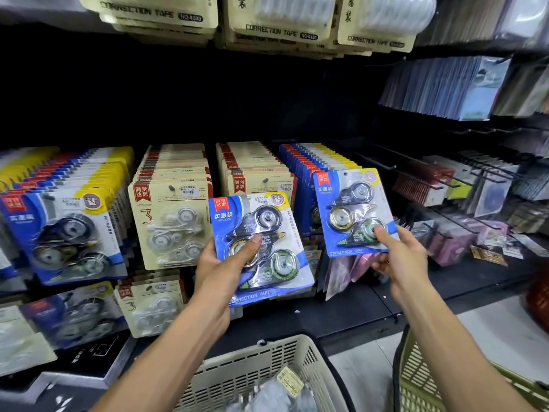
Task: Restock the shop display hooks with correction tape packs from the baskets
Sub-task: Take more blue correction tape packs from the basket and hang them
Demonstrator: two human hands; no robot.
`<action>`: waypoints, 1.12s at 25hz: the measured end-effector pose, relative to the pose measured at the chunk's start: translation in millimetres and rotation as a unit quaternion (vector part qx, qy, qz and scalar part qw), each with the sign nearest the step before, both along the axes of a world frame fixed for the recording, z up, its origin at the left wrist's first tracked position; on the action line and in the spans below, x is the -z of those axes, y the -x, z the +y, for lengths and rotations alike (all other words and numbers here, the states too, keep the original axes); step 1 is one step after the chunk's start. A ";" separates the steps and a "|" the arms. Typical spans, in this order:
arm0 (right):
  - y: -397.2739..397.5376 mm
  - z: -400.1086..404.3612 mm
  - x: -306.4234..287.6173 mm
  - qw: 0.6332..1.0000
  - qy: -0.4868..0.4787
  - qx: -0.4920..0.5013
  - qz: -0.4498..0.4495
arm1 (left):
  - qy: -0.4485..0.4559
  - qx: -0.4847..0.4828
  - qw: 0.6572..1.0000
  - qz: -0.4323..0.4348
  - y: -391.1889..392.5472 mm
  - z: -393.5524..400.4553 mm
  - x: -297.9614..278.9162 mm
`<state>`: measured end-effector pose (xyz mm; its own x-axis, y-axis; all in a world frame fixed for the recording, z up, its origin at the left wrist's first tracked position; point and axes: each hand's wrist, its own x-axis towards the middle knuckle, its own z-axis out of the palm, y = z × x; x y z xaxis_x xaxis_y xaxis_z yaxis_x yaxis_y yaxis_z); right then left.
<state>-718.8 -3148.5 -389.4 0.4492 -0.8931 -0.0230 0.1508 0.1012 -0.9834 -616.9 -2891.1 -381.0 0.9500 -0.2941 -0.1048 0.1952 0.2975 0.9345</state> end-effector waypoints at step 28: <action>-15.5 22.2 0.1 0.957 0.231 0.172 0.017 | 0.003 -0.004 1.000 -0.001 0.5 1.9 1.4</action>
<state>-703.3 -3126.3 -389.5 0.1335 -0.9060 0.4016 0.0640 -0.3965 -0.9158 -617.4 -2889.1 -382.4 0.9524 -0.2878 -0.1007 0.1907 0.3047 0.9332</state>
